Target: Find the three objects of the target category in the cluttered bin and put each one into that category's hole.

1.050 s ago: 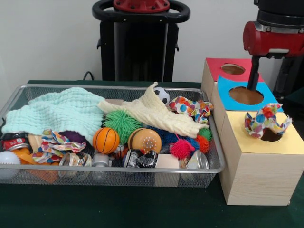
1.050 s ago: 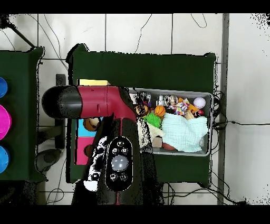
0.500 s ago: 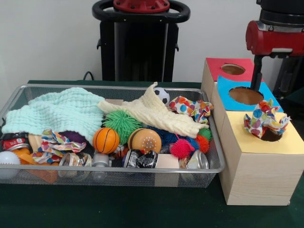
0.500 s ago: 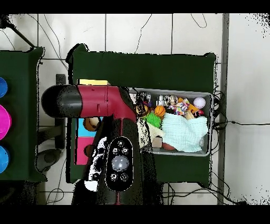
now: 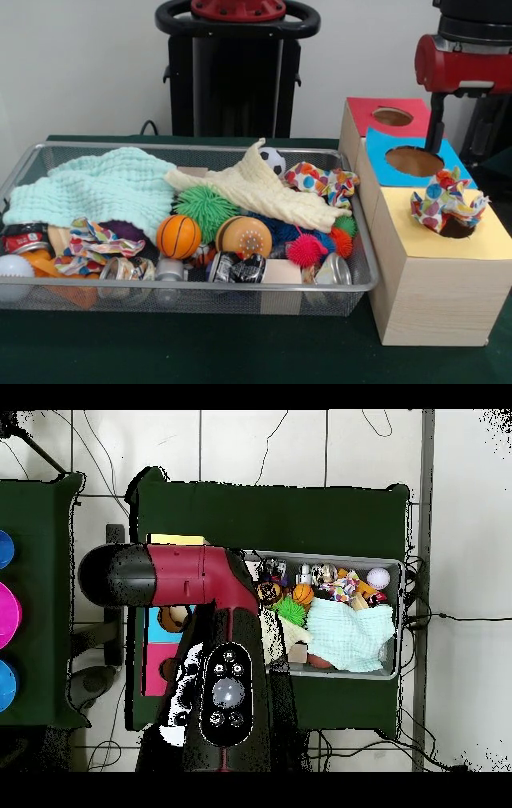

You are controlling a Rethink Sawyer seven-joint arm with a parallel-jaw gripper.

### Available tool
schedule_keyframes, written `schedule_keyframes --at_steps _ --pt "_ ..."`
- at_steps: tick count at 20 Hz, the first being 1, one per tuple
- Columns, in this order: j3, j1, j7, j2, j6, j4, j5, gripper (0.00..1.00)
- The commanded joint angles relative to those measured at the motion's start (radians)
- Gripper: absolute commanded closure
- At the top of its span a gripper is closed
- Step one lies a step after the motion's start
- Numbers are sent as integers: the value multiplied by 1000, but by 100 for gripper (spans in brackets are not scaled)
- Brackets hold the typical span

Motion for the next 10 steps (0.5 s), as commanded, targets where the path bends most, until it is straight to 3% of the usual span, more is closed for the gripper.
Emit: schedule_keyframes --at_steps 1,4,10 --pt "15 -14 225 34 -69 24 24 100" --pt "12 -13 233 34 -95 20 24 100" --pt "-7 0 233 29 -35 15 20 100"
